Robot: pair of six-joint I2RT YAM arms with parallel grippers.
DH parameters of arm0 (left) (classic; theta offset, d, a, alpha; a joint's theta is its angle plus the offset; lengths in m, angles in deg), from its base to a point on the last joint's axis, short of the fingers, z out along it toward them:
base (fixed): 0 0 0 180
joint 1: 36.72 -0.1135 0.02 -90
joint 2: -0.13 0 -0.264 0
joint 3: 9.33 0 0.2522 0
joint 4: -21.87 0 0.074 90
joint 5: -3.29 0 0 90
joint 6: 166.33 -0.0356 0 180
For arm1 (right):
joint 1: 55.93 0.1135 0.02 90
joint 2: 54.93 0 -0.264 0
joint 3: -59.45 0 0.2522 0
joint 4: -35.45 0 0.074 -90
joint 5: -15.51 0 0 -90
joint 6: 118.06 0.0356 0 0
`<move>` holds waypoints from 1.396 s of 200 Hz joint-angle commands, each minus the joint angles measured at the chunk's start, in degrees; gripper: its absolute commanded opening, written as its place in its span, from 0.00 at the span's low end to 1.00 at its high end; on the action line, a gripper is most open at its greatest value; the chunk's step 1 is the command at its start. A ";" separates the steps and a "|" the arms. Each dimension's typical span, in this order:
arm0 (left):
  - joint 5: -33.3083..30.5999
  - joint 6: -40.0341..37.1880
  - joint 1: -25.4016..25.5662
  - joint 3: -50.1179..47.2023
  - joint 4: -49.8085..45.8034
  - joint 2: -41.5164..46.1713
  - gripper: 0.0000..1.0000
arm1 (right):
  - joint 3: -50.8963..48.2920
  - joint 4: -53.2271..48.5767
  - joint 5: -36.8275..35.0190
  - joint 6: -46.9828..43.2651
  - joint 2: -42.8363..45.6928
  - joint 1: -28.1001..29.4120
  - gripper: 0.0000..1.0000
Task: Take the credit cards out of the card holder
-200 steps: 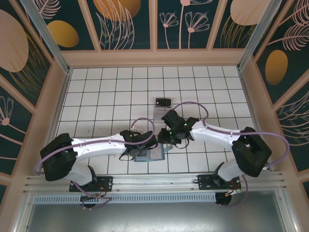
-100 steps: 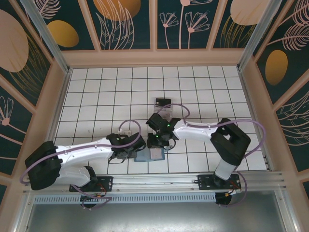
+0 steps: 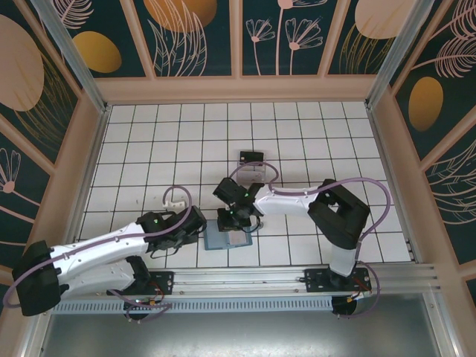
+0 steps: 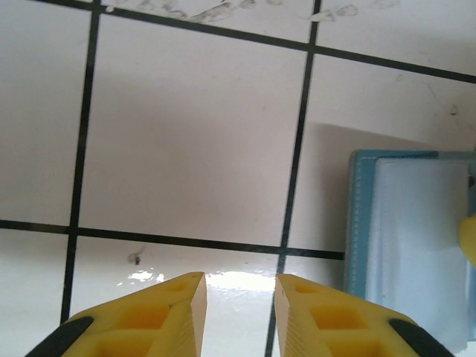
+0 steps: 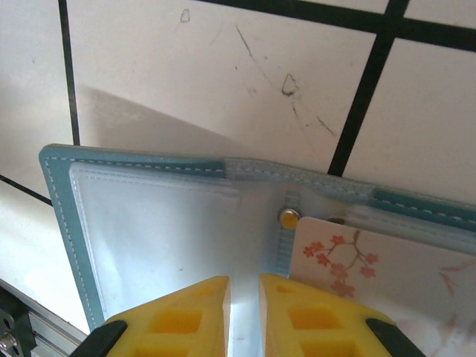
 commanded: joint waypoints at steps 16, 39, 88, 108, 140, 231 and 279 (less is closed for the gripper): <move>-1.18 2.25 -0.37 -2.02 -3.01 2.33 0.32 | 3.15 -2.71 -0.28 -0.47 -1.72 1.03 0.18; -1.19 2.36 -0.44 -1.97 -2.94 2.70 0.32 | 4.34 -3.68 -0.59 -0.97 -2.47 1.51 0.15; -1.08 2.25 -0.37 -1.69 -2.74 2.52 0.33 | 4.98 -3.96 -1.37 -0.56 -5.35 1.95 0.11; -1.21 2.28 -0.43 -1.61 -2.79 2.43 0.32 | 5.16 -4.30 -2.08 -0.31 -7.10 1.96 0.10; -1.21 1.75 -0.39 -1.25 -2.23 2.10 0.33 | 4.23 -4.32 -4.01 0.58 -7.55 1.60 0.10; -2.47 -0.85 -0.67 1.98 4.54 -0.53 0.31 | -1.91 -2.07 -6.46 3.39 -1.40 -3.34 0.09; -0.25 -3.71 -1.21 0.45 11.74 2.75 0.44 | -2.37 5.11 -1.41 5.29 -3.17 -4.03 0.10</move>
